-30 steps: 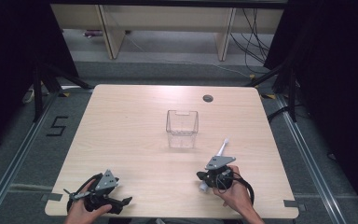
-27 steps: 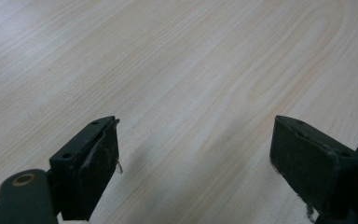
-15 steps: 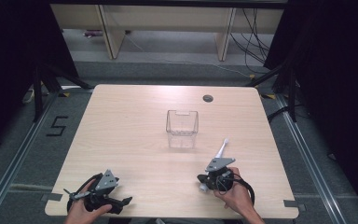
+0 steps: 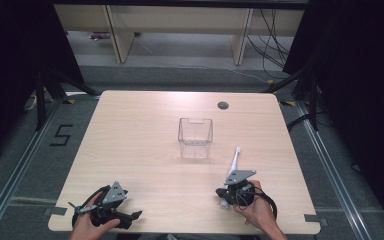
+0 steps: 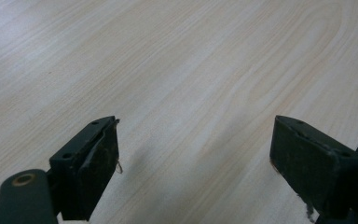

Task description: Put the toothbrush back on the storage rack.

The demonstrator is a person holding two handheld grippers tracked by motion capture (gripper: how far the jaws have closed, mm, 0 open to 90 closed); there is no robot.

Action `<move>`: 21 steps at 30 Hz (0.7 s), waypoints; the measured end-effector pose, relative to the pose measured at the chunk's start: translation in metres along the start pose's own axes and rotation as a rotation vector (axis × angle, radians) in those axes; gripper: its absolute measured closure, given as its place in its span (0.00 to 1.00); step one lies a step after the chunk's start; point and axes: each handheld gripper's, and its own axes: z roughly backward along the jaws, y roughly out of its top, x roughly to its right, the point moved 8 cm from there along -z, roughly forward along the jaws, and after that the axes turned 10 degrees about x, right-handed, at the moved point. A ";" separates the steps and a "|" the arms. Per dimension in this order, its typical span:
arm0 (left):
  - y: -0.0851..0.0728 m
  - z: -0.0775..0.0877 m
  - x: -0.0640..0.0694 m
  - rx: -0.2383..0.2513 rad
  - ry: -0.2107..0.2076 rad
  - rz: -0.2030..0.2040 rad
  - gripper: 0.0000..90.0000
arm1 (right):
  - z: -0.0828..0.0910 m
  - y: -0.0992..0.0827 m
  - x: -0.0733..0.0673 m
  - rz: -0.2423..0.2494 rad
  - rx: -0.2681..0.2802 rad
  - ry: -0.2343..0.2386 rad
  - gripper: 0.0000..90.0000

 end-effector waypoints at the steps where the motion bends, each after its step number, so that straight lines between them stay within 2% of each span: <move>1: 0.000 0.000 0.000 0.003 0.000 0.001 0.17 | -0.001 0.000 0.001 0.011 0.015 -0.001 0.99; 3: 0.001 0.000 0.000 0.004 0.001 0.000 0.17 | 0.001 -0.002 0.002 -0.015 0.012 -0.025 0.99; 5: 0.001 0.000 0.000 0.008 0.001 0.004 0.17 | 0.001 -0.002 0.004 0.002 0.021 -0.008 0.99; 6: 0.001 0.000 0.000 0.007 0.002 0.002 0.17 | 0.003 -0.004 0.005 -0.015 -0.002 -0.017 0.99; 7: 0.001 0.000 0.001 0.012 0.002 0.009 0.17 | 0.002 -0.004 0.005 -0.014 0.018 -0.019 0.99; 8: 0.001 0.001 0.000 0.003 0.001 -0.001 0.17 | 0.004 -0.005 0.006 -0.011 -0.001 -0.013 0.99; 9: 0.001 0.000 0.000 0.009 0.001 0.006 0.17 | 0.004 -0.005 0.006 -0.001 0.000 -0.007 0.99; 10: 0.001 0.000 0.000 0.003 0.000 -0.002 0.17 | 0.003 -0.005 0.007 0.000 0.016 -0.011 0.99; 14: 0.001 0.000 0.000 0.012 0.001 0.006 0.17 | 0.005 -0.008 0.008 0.005 0.004 -0.025 0.99; 15: 0.001 0.001 0.000 0.004 0.001 -0.003 0.17 | 0.006 -0.009 0.007 -0.002 -0.013 -0.001 0.99; 16: 0.001 0.000 0.000 0.013 0.002 0.010 0.17 | 0.007 -0.010 0.007 -0.008 -0.017 -0.003 0.99; 17: 0.001 0.000 0.000 0.010 0.002 0.007 0.17 | 0.006 -0.010 0.008 -0.005 0.000 -0.012 0.99; 19: 0.001 0.000 0.001 0.013 0.002 0.007 0.17 | 0.010 -0.012 0.009 -0.006 -0.019 -0.003 0.99; 20: 0.001 0.000 0.001 0.012 0.002 0.009 0.17 | 0.010 -0.012 0.008 -0.025 -0.007 -0.009 0.99; 21: 0.001 0.000 0.001 0.011 0.002 0.008 0.17 | 0.011 -0.013 0.010 -0.022 -0.009 -0.016 0.99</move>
